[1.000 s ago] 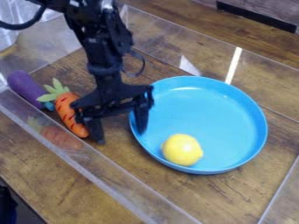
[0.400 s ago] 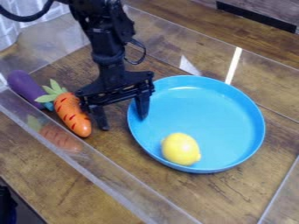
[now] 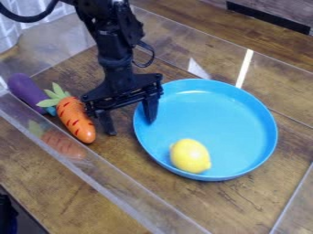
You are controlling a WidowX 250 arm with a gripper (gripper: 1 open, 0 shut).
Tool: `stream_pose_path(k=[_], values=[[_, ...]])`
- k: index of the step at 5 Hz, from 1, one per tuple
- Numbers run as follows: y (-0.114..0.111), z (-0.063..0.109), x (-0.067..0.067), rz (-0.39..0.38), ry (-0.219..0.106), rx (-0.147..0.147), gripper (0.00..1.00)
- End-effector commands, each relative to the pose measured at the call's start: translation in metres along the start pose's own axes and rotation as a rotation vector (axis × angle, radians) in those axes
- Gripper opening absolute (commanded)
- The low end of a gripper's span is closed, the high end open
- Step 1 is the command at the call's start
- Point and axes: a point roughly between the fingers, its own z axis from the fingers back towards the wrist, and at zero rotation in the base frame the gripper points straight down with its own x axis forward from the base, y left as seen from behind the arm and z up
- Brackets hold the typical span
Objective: Put the carrot on the blue tray
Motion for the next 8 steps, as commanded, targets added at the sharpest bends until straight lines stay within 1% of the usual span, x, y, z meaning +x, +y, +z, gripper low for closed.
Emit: stream_pose_path(k=[1,2,4,6,8], values=[[0.001,-0.005,-0.004,0.027,-0.006,0.015,1.00],[0.001,-0.006,-0.005,0.054,-0.015,0.023,1.00],[-0.001,0.001,0.006,0.037,-0.025,0.032,1.00],[0.003,-0.004,0.035,0.104,-0.045,0.021,1.00],[0.022,-0.005,0.053,-0.004,-0.035,0.014,1.00]])
